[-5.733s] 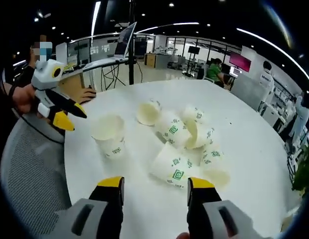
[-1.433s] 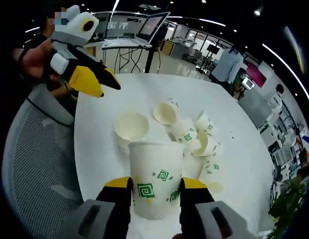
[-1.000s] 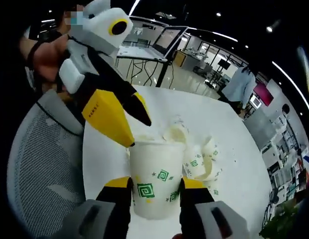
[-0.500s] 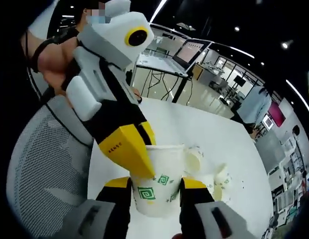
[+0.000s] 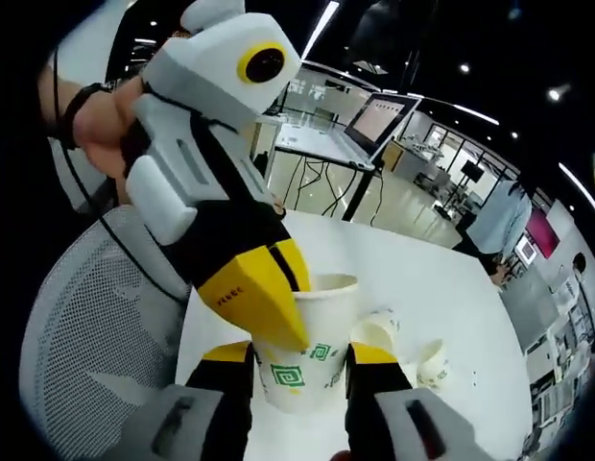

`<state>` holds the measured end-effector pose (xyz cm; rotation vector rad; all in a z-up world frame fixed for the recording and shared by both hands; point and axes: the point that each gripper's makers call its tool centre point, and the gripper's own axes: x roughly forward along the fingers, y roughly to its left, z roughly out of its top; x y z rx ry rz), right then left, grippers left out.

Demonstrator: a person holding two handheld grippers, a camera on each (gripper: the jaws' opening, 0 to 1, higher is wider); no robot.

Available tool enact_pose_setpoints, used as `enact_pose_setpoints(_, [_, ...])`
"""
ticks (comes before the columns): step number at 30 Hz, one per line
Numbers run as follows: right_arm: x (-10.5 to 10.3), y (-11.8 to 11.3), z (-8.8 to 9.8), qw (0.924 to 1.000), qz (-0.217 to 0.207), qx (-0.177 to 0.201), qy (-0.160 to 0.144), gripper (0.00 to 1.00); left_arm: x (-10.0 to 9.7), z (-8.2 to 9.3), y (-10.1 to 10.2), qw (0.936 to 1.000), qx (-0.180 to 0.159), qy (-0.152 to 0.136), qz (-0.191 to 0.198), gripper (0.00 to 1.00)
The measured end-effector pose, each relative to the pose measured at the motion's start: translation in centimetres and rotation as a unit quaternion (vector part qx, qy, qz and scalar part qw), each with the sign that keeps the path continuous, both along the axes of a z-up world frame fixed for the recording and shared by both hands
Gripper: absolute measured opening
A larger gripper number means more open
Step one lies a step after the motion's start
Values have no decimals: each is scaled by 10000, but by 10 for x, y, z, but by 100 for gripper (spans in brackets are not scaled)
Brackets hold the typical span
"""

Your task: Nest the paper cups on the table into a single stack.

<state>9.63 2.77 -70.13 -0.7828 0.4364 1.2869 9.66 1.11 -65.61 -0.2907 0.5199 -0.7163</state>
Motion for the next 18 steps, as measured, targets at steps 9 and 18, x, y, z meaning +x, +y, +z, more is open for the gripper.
enact_pose_setpoints(9, [-2, 8, 2, 9997, 236, -42, -29, 35, -3, 2, 4, 9998, 1, 33, 216, 0])
enact_pose_setpoints(18, [-8, 19, 4, 9993, 383, -12, -47, 35, -7, 4, 12, 9991, 26, -8, 425, 2])
